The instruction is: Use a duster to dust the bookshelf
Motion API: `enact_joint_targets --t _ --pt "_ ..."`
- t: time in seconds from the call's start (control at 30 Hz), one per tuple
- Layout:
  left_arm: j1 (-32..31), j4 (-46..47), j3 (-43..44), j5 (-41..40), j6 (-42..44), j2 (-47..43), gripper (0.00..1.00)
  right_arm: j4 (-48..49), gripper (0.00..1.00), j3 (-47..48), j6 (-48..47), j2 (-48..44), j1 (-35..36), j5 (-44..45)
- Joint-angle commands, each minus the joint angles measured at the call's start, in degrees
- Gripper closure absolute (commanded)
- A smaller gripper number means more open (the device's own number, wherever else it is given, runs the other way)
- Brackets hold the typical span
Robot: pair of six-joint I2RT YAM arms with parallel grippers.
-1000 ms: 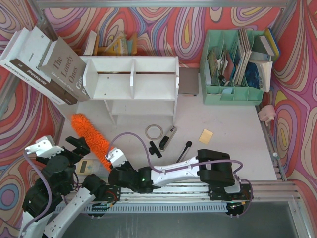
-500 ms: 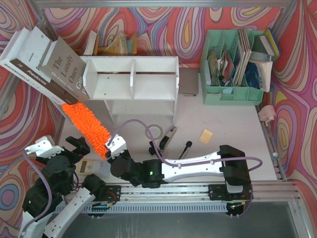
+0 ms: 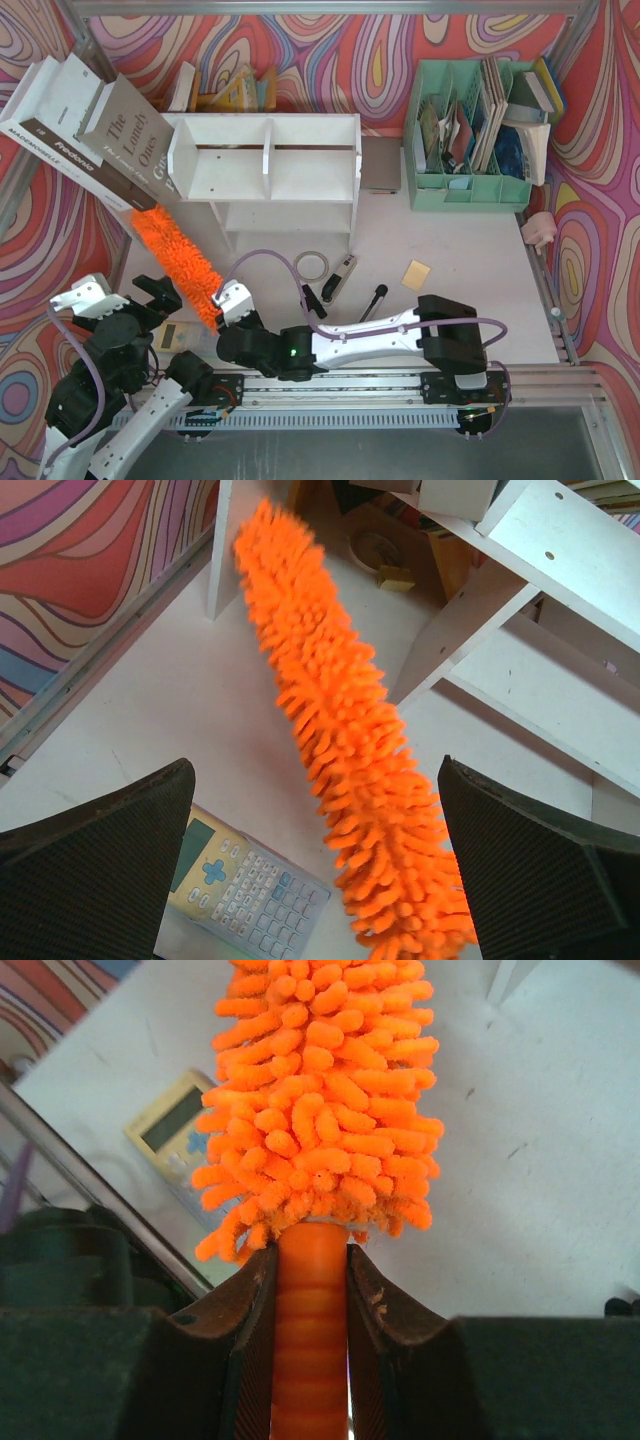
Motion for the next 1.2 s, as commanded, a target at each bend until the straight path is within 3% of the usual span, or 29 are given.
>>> enact_joint_targets --t 0.0,0.6,1.17 --pt "-0.2 0.2 -0.9 -1.2 -0.1 -1.0 0.02 -1.2 1.0 0.6 2.8 2.4 -0.3 -3.2" --pt "-0.2 0.1 -1.0 -1.2 -0.1 -1.2 0.02 6.8 1.0 7.2 -10.0 -2.3 -3.5 4.8" --pt "-0.2 0.3 -1.0 -1.1 0.0 -1.0 0.02 -1.2 1.0 5.6 0.1 8.2 -5.4 -1.8"
